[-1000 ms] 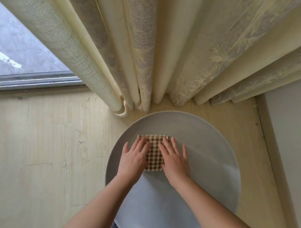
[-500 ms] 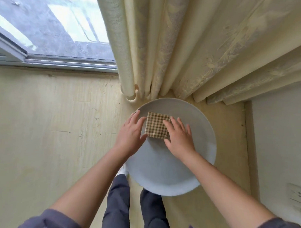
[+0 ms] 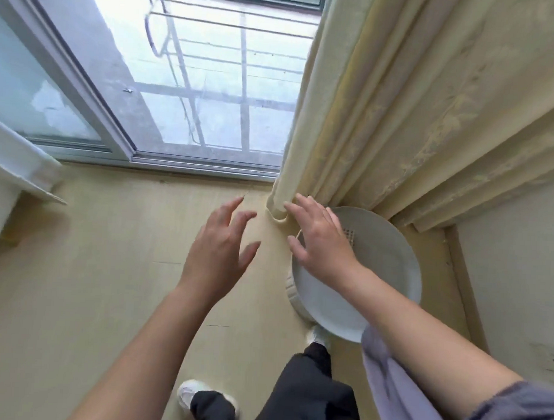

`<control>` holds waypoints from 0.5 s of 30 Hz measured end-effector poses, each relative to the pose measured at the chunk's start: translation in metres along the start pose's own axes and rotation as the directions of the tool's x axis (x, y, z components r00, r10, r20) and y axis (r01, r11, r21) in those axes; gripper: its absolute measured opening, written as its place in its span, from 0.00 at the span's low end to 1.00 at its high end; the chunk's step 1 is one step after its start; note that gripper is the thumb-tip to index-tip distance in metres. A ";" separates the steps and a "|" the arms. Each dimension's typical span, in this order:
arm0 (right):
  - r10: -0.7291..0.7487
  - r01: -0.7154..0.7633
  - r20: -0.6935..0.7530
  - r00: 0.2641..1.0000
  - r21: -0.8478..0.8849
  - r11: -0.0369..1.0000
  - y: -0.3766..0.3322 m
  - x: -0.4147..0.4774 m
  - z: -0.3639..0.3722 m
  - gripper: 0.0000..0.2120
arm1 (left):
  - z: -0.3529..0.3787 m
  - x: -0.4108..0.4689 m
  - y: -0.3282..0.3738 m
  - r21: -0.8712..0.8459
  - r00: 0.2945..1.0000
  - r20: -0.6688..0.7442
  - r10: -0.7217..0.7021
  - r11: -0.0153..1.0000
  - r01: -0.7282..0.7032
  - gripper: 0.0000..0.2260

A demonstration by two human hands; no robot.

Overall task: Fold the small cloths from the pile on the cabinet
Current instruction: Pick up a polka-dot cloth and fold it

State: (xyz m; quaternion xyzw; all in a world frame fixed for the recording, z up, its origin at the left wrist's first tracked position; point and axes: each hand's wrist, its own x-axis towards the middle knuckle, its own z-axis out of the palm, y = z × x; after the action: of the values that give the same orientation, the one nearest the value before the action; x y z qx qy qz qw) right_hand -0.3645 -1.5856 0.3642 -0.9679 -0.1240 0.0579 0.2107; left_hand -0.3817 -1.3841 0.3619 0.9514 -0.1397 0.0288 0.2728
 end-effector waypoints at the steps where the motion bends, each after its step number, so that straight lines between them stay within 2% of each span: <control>1: -0.021 0.022 -0.042 0.999 0.015 1.000 -0.027 -0.002 0.006 0.27 | -0.021 -0.015 -0.014 0.005 1.000 -0.018 0.014 1.000 -0.014 0.19; 7: -0.089 0.103 -0.255 0.963 0.045 0.994 -0.154 0.000 0.033 0.27 | -0.128 -0.071 -0.097 0.059 0.988 -0.135 0.075 0.996 -0.068 0.18; 15: -0.124 0.138 -0.313 0.942 0.021 0.990 -0.277 0.079 0.073 0.28 | -0.220 -0.072 -0.219 0.065 0.959 -0.230 0.164 0.986 -0.153 0.19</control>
State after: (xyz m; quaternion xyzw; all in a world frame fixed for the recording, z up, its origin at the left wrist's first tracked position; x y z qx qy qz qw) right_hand -0.3600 -1.2919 0.4109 -0.9498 -0.1522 -0.1068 0.2516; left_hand -0.3842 -1.0722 0.4273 0.9332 -0.1817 0.1660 0.2618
